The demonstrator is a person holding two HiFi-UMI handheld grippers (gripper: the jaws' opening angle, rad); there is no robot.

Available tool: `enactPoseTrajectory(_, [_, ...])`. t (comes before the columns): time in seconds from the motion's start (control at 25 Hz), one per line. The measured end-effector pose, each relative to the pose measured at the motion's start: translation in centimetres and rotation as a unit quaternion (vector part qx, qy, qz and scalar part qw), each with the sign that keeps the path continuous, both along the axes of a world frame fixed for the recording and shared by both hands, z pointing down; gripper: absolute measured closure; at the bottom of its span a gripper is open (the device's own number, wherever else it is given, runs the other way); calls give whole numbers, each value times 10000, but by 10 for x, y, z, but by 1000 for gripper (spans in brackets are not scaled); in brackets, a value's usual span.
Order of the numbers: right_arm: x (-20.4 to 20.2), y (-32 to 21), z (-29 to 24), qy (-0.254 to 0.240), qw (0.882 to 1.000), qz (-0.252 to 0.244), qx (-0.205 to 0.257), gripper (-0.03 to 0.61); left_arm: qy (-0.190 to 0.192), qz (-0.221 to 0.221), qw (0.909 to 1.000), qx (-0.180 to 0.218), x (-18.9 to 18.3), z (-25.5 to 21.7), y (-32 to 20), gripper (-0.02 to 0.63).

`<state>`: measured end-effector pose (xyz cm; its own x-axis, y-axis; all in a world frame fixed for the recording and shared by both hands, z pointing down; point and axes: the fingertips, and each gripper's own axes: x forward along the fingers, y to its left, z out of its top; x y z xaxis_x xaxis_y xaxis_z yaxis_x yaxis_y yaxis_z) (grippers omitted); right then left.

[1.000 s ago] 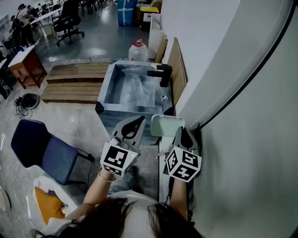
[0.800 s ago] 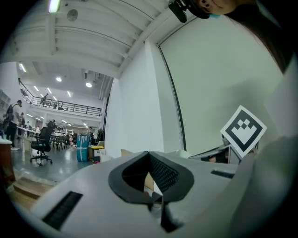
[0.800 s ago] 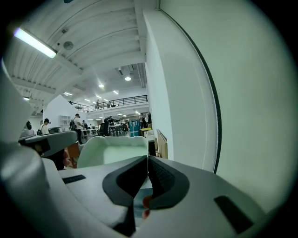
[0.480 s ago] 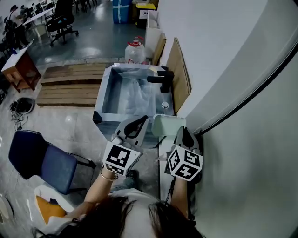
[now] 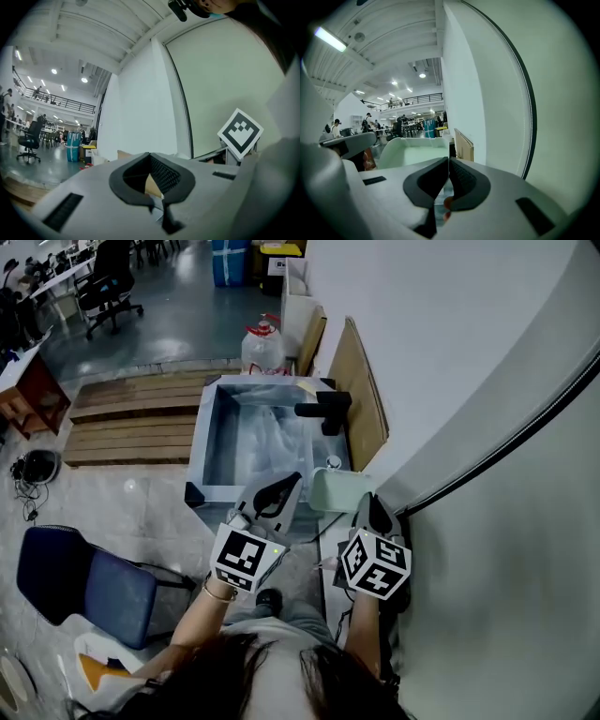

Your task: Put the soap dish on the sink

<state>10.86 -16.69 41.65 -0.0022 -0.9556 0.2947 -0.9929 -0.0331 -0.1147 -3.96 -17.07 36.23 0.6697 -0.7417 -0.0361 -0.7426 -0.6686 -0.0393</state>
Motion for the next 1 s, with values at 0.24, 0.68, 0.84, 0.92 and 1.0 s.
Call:
enactPoseTrajectory(0.24, [-2, -18, 5, 75, 9999, 30, -114, 549, 9, 128, 9999, -61, 2, 4, -15, 606])
enactPoseTrajectory(0.68, [11, -59, 35, 190, 9990, -70, -406, 549, -26, 186, 9997, -132, 22, 19, -51, 606])
enactPoseTrajectory(0.84, [18, -75, 47, 200, 9983, -88, -541, 549, -69, 200, 9996, -197, 32, 25, -68, 606])
enactPoseTrajectory(0.92, [22, -84, 54, 228, 9977, -100, -625, 549, -78, 213, 9995, -221, 37, 26, -76, 606])
enactPoseTrajectory(1.0, [25, -93, 62, 257, 9970, -122, -716, 549, -96, 222, 9994, -230, 42, 28, -86, 606])
